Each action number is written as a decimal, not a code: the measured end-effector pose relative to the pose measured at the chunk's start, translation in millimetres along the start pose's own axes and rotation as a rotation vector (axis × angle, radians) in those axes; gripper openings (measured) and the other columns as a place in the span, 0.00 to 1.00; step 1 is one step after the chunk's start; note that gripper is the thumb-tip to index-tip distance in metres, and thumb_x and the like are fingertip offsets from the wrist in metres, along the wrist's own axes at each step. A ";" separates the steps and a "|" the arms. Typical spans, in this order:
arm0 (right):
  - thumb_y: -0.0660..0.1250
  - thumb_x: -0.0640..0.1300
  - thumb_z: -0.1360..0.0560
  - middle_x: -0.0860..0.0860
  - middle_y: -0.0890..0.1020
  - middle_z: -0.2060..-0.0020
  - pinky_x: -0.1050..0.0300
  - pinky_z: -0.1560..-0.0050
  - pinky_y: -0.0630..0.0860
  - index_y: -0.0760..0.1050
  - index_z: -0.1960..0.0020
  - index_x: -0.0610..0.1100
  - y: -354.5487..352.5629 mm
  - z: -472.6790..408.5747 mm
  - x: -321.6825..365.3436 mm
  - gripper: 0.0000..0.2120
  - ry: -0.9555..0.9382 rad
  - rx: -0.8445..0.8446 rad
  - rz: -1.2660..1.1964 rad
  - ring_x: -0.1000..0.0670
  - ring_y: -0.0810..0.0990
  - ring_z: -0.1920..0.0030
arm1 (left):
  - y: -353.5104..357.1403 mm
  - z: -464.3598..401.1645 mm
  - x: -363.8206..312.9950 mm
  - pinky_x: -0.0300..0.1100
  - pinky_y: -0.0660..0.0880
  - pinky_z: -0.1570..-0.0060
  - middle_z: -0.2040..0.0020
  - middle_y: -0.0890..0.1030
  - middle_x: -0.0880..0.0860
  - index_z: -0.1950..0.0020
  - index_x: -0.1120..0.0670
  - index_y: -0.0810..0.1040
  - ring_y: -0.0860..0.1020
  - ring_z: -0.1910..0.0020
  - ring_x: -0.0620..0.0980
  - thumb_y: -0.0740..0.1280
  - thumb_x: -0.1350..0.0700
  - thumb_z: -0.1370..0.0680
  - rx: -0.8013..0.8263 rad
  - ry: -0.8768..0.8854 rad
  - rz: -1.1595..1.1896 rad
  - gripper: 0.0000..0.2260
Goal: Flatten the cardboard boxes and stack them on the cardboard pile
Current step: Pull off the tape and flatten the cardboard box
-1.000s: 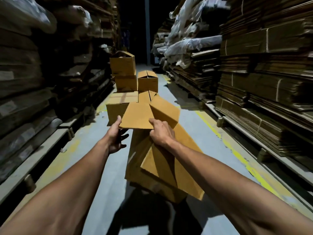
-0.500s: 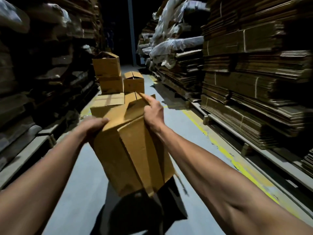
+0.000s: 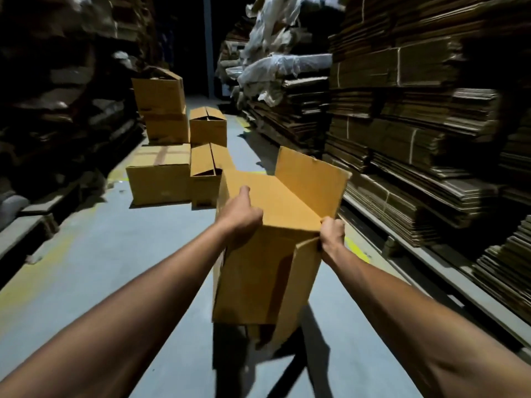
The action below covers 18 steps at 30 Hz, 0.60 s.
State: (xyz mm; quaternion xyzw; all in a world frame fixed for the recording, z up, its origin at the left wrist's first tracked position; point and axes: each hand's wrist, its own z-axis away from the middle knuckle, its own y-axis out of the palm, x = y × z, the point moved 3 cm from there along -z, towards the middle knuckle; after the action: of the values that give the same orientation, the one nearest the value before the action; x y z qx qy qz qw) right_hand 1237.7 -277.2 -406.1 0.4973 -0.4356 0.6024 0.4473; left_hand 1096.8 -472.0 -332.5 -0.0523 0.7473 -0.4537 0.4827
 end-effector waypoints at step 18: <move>0.70 0.71 0.28 0.42 0.75 0.32 0.39 0.36 0.76 0.59 0.23 0.47 -60.1 -40.4 -13.7 0.45 -0.539 -0.168 0.741 0.38 0.76 0.33 | 111.5 -0.7 5.5 0.56 0.61 0.21 0.16 0.58 0.58 0.14 0.51 0.46 0.60 0.18 0.59 0.70 0.43 0.19 0.104 0.145 0.136 0.43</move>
State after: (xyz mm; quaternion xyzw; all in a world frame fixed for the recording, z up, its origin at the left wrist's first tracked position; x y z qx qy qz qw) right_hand 1289.1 -226.3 -420.0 0.4088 -0.7321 0.5334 0.1114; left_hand 1133.4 -409.4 -417.4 0.0567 0.7576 -0.4605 0.4590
